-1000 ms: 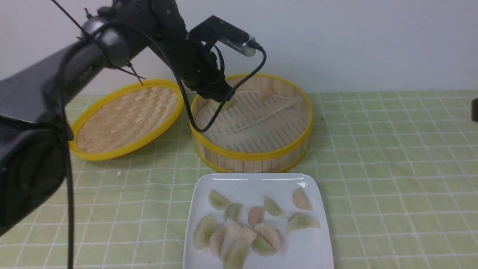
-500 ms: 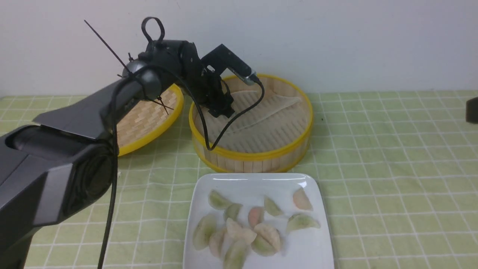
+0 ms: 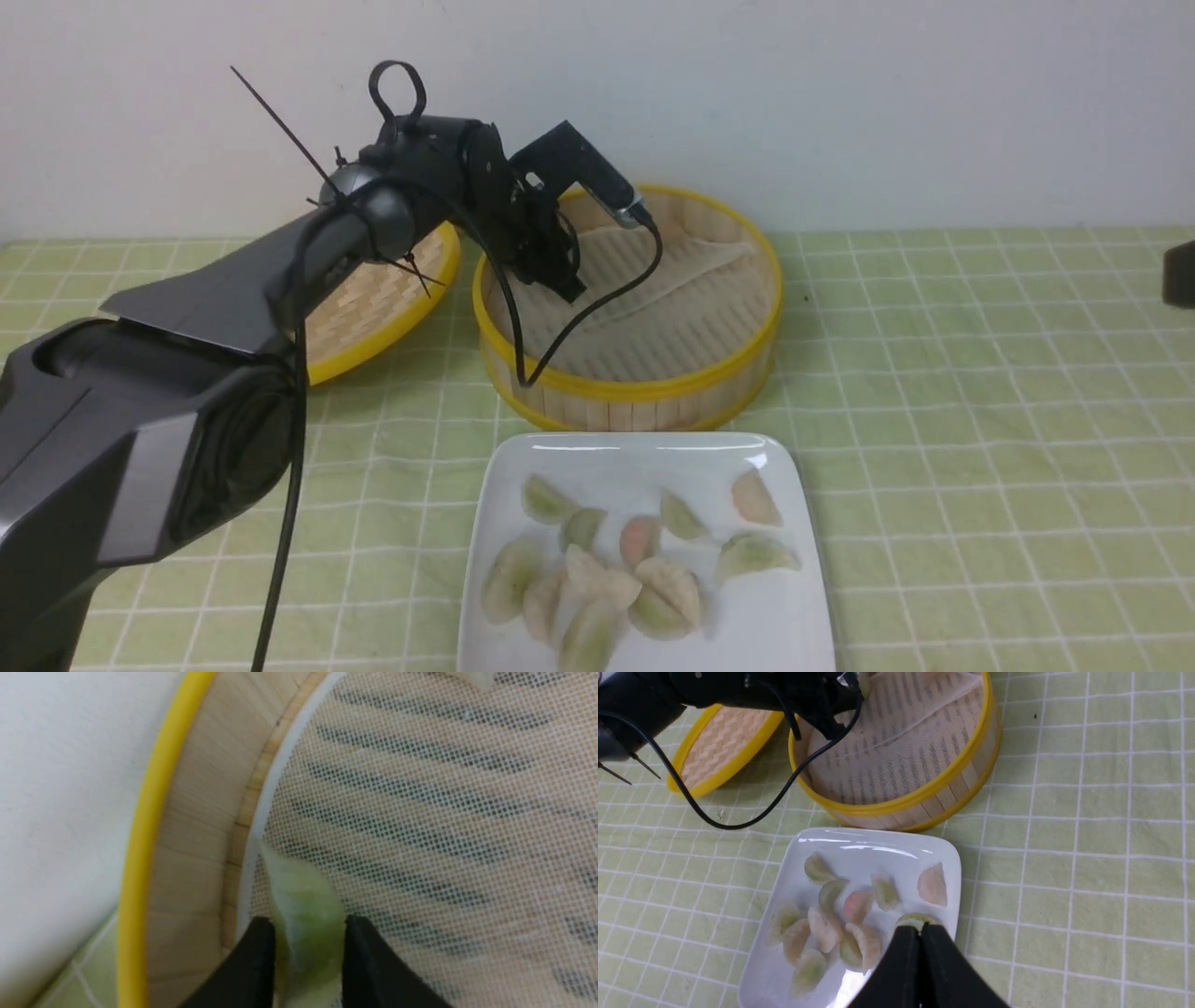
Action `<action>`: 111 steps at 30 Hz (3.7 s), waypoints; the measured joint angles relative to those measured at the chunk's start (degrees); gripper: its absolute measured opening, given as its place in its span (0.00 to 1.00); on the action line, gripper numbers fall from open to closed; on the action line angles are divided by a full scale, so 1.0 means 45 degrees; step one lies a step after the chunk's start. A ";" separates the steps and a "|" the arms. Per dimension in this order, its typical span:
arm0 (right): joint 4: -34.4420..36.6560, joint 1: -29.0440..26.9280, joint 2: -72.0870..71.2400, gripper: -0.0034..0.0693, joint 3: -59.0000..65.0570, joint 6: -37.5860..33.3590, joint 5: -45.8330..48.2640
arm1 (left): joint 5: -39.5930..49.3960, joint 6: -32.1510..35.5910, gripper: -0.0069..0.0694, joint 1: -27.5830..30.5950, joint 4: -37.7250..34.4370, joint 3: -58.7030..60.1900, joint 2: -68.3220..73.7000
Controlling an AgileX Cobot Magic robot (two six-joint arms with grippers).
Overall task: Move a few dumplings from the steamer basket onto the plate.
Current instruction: Use the left arm to grab a dumpling from the steamer, then use the left arm to put the dumpling into the plate, then use the right arm to grab a dumpling from inside the steamer
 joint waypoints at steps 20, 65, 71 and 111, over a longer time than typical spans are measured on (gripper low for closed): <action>0.0064 0.0013 0.0000 0.03 0.0000 -0.0062 0.0550 | 0.6628 -0.3610 0.31 -0.0278 -0.1557 0.0587 -0.5881; 0.1135 0.0524 0.3623 0.03 -0.2558 -0.2741 0.0732 | 0.5816 -0.7405 0.45 -0.6144 0.0616 0.9819 -0.8684; 0.0700 0.1837 0.7057 0.03 -0.5746 -0.2879 0.0599 | 0.6452 -0.8578 0.11 -0.5757 0.1725 0.9777 -1.1552; -0.1536 0.3620 2.3320 0.71 -2.1075 -0.7487 -0.2026 | 0.7241 -1.1989 0.08 -0.5278 0.6404 0.9919 -2.2185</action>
